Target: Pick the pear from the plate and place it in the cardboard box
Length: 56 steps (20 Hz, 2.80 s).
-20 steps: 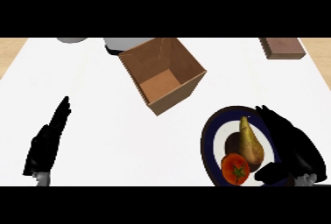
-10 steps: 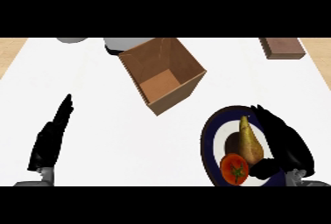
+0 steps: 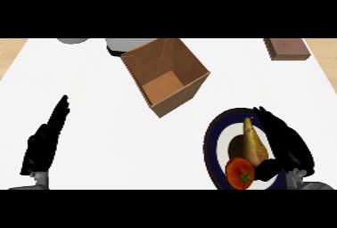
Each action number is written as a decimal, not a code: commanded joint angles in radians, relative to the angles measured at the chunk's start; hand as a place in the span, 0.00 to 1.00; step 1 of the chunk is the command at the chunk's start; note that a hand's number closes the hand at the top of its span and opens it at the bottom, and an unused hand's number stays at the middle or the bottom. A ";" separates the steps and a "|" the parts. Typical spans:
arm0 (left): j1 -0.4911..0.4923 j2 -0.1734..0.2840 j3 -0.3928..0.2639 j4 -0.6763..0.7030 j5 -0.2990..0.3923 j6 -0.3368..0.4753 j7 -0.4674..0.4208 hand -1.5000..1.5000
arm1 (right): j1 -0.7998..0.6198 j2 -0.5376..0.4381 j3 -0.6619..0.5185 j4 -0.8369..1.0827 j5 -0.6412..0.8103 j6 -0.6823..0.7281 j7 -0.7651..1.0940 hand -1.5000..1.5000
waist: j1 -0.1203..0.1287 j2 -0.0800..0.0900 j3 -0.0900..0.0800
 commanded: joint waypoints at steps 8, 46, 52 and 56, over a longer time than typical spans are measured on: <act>0.037 -0.060 -0.017 -0.029 -0.057 -0.008 0.022 0.50 | 0.022 0.046 -0.015 0.073 0.069 -0.001 -0.058 0.00 | 0.001 0.001 0.002; 0.000 -0.079 0.031 0.002 -0.084 -0.035 0.012 0.50 | -0.239 0.158 -0.150 -0.256 -0.045 -0.018 -0.179 1.00 | -0.006 -0.003 0.003; 0.033 -0.043 0.061 -0.042 -0.047 -0.082 0.006 0.50 | -0.488 0.202 -0.162 -0.186 -0.102 0.048 -0.084 1.00 | 0.014 0.000 0.002; 0.002 -0.089 0.042 -0.022 -0.082 -0.034 0.014 0.50 | -0.611 0.230 -0.165 -0.086 -0.089 0.028 -0.043 1.00 | 0.008 0.002 0.002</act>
